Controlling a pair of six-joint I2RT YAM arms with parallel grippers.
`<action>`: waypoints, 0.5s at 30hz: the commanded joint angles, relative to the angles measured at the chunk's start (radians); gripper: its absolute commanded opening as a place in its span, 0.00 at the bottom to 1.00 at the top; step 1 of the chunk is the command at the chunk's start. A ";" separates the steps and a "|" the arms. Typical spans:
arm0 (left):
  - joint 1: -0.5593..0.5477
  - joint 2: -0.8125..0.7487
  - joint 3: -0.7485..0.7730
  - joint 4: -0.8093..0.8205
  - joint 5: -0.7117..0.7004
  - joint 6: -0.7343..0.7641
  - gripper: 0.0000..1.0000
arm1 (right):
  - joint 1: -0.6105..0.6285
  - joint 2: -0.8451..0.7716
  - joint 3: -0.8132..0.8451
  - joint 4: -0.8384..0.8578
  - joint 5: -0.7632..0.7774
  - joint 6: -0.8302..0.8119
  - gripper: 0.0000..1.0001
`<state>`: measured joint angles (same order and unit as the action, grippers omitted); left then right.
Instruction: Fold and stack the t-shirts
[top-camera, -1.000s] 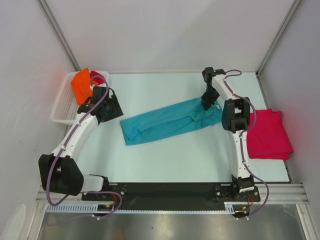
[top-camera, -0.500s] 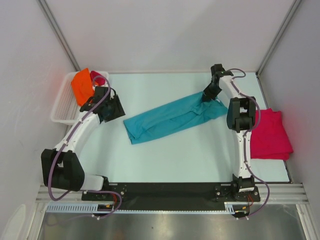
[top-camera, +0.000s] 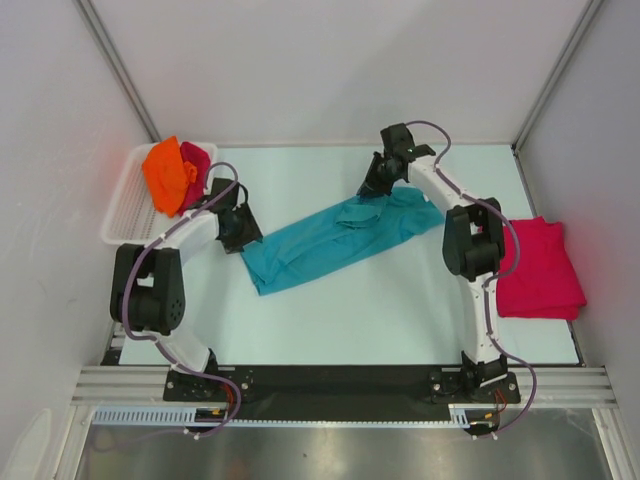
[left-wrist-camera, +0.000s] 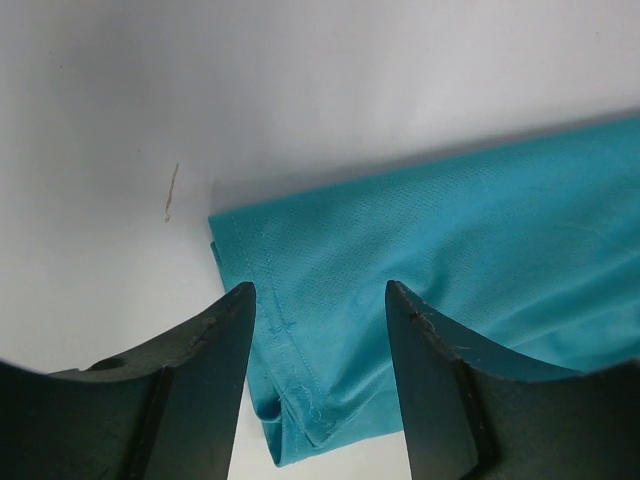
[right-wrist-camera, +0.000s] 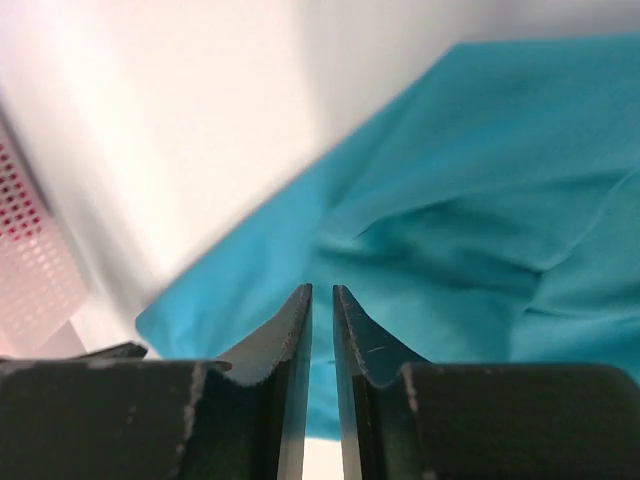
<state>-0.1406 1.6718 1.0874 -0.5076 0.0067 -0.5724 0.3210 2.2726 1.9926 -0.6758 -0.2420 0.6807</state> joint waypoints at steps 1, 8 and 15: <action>0.009 -0.020 -0.014 0.061 0.009 -0.040 0.60 | 0.003 -0.090 0.014 -0.016 -0.025 -0.066 0.20; 0.009 -0.032 -0.023 0.066 0.007 -0.032 0.60 | -0.005 -0.078 0.015 -0.037 0.041 -0.069 0.20; 0.009 -0.044 -0.014 0.060 0.010 -0.017 0.60 | -0.005 -0.047 -0.012 -0.064 0.075 -0.069 0.24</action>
<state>-0.1406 1.6711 1.0676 -0.4725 0.0074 -0.5865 0.3164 2.2166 1.9915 -0.7143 -0.1928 0.6289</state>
